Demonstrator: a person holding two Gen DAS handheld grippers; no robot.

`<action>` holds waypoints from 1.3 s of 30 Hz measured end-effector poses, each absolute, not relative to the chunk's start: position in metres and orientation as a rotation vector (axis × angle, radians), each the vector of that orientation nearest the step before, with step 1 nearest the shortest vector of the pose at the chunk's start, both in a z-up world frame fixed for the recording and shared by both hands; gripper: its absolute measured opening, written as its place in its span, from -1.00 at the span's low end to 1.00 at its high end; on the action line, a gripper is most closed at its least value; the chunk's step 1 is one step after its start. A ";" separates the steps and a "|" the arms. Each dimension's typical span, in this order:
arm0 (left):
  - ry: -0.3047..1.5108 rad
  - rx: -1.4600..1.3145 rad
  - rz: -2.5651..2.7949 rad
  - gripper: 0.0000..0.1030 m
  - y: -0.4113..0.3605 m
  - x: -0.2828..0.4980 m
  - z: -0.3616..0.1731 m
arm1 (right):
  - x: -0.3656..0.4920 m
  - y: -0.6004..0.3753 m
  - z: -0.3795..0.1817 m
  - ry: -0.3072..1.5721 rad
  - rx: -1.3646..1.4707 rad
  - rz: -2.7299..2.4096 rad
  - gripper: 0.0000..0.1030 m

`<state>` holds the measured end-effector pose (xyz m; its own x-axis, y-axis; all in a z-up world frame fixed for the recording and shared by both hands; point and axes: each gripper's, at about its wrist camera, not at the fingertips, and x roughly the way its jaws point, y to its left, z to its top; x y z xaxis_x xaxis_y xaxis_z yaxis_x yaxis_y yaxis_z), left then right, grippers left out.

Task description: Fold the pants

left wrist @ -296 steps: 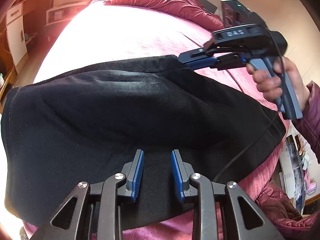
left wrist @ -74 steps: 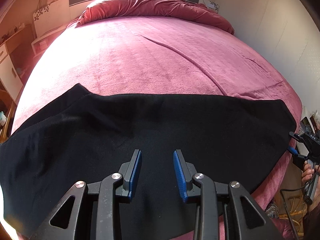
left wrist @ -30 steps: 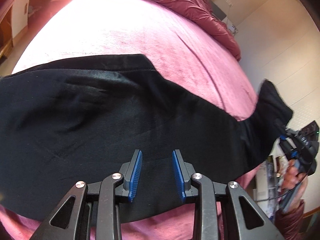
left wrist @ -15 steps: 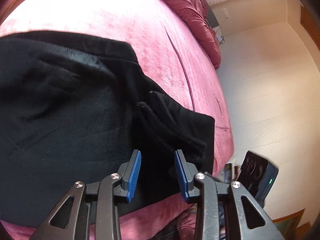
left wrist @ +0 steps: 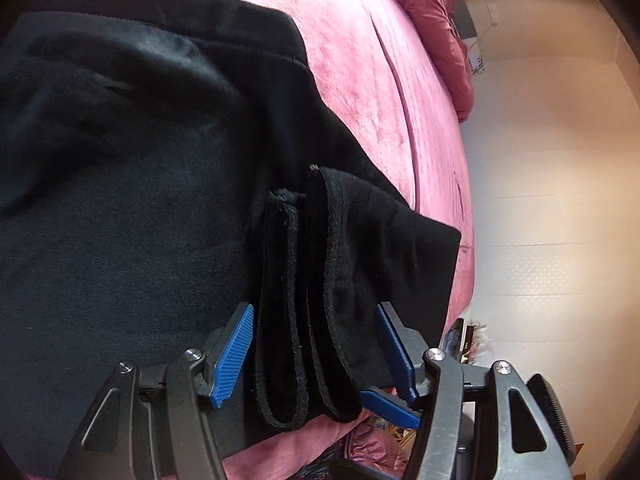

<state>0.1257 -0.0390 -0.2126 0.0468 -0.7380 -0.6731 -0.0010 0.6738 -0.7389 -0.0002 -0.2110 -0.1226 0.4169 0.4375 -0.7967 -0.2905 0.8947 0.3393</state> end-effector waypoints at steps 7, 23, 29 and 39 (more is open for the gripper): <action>1.394 -0.477 -0.649 -0.61 -0.067 0.127 -0.201 | -0.045 -0.332 -0.111 1.029 0.312 0.143 0.06; 1.113 -0.495 -0.884 -0.71 -0.086 0.128 -0.084 | -0.020 -0.372 -0.162 0.997 0.294 -0.179 -0.09; 1.203 -0.442 -0.734 -0.73 -0.047 0.125 -0.136 | -0.007 -0.357 -0.176 1.055 0.197 -0.143 -0.57; 1.291 -0.463 -0.640 -0.67 -0.028 0.110 -0.198 | -0.002 -0.366 -0.184 1.155 0.193 -0.057 -0.28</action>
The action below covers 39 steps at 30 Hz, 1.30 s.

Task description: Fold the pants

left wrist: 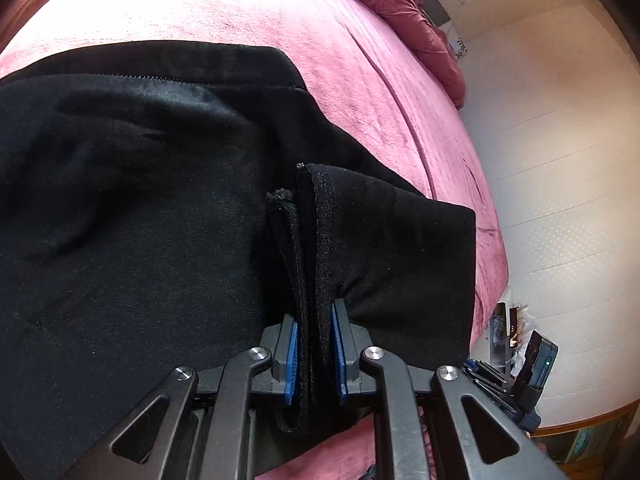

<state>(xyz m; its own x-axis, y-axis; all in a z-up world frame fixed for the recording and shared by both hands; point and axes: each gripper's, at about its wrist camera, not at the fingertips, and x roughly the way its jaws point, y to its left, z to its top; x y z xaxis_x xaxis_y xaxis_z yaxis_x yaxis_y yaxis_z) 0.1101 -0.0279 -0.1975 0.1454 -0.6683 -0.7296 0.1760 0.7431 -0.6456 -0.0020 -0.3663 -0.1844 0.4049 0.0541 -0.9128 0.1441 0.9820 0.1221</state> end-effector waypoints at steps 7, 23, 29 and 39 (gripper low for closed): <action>1.250 -0.633 -0.681 -0.30 -0.001 0.120 -0.189 | 0.006 -0.398 -0.143 1.065 0.240 -0.034 -0.06; 1.171 -0.475 -0.638 -0.77 -0.023 0.124 -0.177 | 0.160 -0.342 -0.155 1.034 0.254 -0.024 -0.21; 1.130 -0.194 -0.531 -0.77 -0.052 0.105 -0.184 | 0.172 -0.323 -0.184 1.021 0.123 -0.099 -0.22; 1.061 -0.138 -0.417 -0.47 -0.025 0.086 -0.144 | 0.153 -0.317 -0.168 0.992 0.068 -0.110 -0.08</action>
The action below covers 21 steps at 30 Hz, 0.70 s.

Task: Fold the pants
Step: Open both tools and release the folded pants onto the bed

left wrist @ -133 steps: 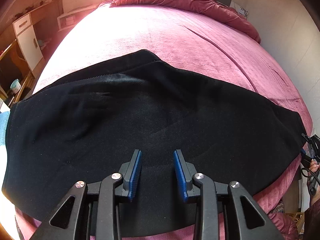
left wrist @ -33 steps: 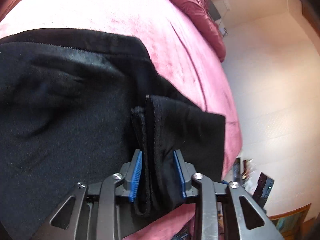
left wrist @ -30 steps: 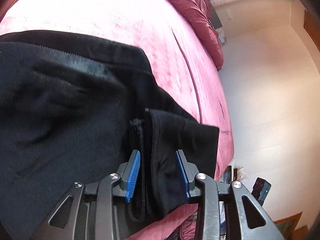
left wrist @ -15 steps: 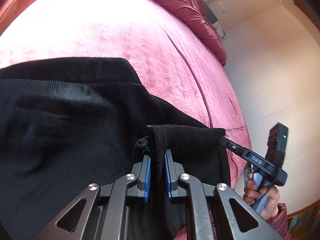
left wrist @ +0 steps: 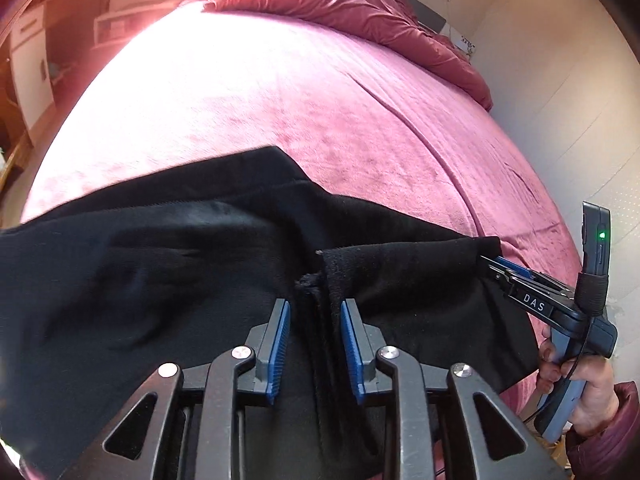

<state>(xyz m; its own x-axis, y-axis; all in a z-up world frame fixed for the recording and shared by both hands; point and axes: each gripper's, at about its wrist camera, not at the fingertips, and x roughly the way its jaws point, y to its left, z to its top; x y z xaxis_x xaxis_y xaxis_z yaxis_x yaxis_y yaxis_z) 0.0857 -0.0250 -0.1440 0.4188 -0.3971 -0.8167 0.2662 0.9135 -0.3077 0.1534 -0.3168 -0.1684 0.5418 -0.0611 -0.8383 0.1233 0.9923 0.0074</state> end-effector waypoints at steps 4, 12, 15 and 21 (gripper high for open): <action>1.015 -0.121 -0.381 -0.41 -0.011 0.075 -0.126 | 0.136 -0.307 -0.149 0.963 0.061 -0.128 0.17; 0.957 -0.092 -0.326 -0.40 0.018 0.045 -0.109 | 0.099 -0.274 -0.125 0.911 0.056 -0.045 0.18; 0.952 -0.087 -0.307 -0.40 0.011 0.043 -0.110 | 0.086 -0.255 -0.124 0.915 0.047 0.035 0.18; 0.952 -0.096 -0.277 -0.40 0.018 0.038 -0.111 | 0.064 -0.212 -0.127 0.951 0.038 0.229 0.18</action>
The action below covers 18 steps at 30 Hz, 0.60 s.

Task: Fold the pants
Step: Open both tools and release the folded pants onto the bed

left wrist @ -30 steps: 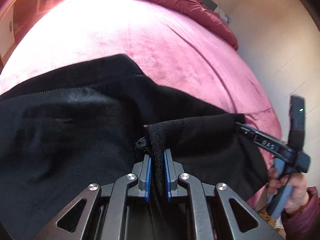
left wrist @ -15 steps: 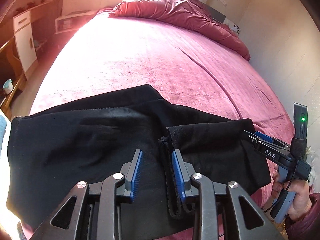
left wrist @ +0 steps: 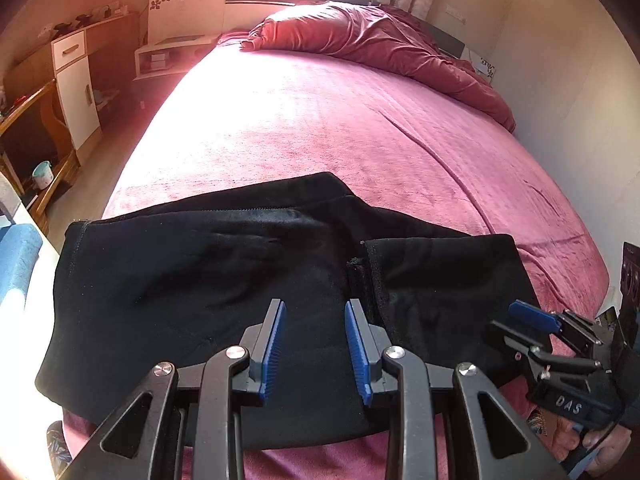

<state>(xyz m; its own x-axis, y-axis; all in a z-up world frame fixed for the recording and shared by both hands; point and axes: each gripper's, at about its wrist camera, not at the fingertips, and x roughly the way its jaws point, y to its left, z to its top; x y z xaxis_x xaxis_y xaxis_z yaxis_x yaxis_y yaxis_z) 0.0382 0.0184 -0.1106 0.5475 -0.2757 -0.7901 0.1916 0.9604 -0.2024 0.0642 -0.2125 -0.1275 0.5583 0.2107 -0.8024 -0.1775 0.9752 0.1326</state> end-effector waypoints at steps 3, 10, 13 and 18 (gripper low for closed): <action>0.954 -0.104 -0.267 -0.40 0.023 0.035 -0.111 | 0.058 -0.192 -0.132 0.962 0.002 0.290 0.24; 0.963 -0.117 -0.246 -0.40 0.030 0.033 -0.117 | 0.060 -0.170 -0.153 1.010 -0.065 0.310 0.24; 0.970 -0.123 -0.243 -0.40 0.030 0.034 -0.120 | 0.065 -0.165 -0.167 1.040 -0.105 0.289 -0.04; 0.996 -0.148 -0.237 -0.40 0.033 0.036 -0.128 | 0.077 -0.158 -0.170 1.017 -0.125 0.291 -0.81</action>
